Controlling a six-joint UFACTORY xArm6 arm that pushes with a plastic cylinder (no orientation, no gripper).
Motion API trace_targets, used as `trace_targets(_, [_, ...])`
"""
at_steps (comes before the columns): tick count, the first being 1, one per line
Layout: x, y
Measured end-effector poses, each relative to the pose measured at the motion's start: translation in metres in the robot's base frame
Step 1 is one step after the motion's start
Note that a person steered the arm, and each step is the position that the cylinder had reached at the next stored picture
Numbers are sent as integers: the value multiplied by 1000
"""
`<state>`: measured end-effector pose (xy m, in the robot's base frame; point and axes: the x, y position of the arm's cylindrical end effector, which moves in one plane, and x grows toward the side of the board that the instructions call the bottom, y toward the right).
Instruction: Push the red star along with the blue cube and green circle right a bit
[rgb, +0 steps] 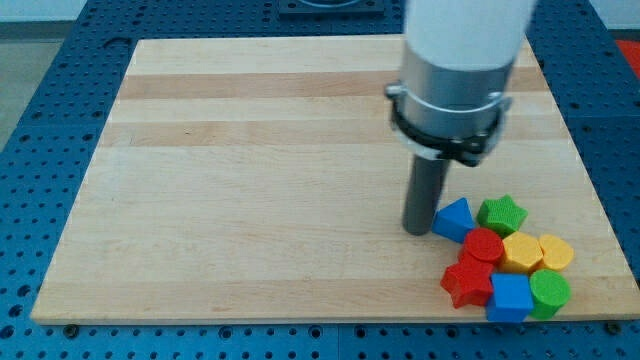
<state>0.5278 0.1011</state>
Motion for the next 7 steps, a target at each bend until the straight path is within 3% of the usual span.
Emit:
trace_targets(1, [0,38])
trace_targets(2, [0,40])
trace_targets(4, [-57,21])
trace_targets(5, [-61,36])
trace_targets(7, [-61,12])
